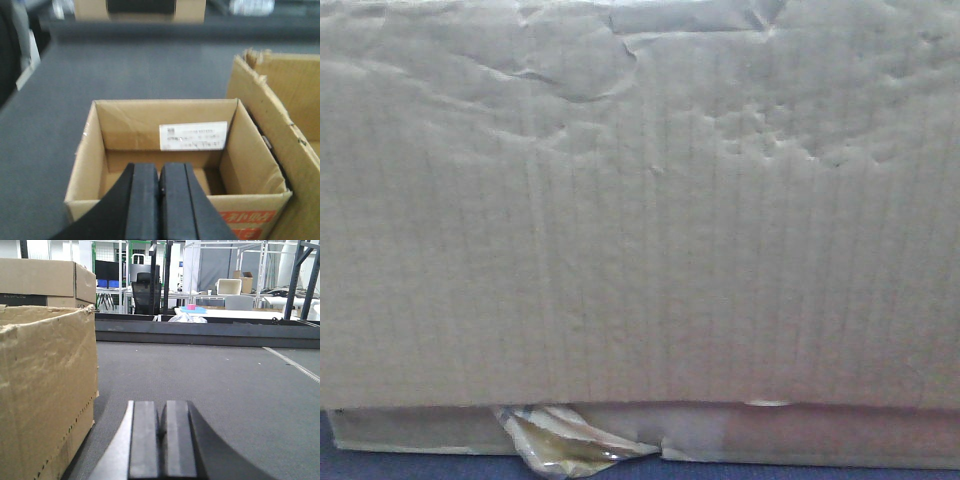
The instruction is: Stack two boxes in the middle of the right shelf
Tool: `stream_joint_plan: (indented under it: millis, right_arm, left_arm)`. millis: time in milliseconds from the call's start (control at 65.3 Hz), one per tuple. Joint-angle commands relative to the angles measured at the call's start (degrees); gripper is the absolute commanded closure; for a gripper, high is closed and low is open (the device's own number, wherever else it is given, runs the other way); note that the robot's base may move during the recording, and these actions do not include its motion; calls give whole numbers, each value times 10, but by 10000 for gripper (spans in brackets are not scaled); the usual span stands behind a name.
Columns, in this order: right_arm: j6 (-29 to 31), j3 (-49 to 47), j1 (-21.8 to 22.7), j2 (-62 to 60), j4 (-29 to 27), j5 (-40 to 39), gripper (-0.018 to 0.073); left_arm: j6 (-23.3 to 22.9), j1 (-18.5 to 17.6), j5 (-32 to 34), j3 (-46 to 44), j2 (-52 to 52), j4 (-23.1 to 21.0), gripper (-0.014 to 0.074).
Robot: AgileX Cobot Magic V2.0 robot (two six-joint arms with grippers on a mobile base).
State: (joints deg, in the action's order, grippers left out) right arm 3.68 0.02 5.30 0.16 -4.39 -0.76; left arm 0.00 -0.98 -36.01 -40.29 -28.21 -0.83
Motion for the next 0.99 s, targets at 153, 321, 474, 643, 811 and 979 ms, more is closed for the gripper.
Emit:
stream_joint_plan:
  millis: [153, 321, 474, 643, 811, 979]
  right_arm:
    - [4, 0, 2, -2, -2, -10, 721]
    - [4, 0, 2, -2, -2, -10, 721]
    - [4, 0, 2, -2, -2, -10, 721]
    - [4, 0, 2, -2, -2, -10, 721]
    - [4, 0, 2, -2, -2, -10, 721]
    - [4, 0, 2, -2, -2, -10, 721]
  left_arm:
    - [0, 0, -1, -87, -152, -56, 697]
    - [0, 0, -49, -148, -247, -63, 697]
    - [37, 13, -169, -245, -349, -54, 697]
    - [108, 76, -243, -325, -437, -66, 697]
    - [112, 140, -254, -347, -458, -65, 697]
    - [146, 153, -253, -346, -458, -29, 695]
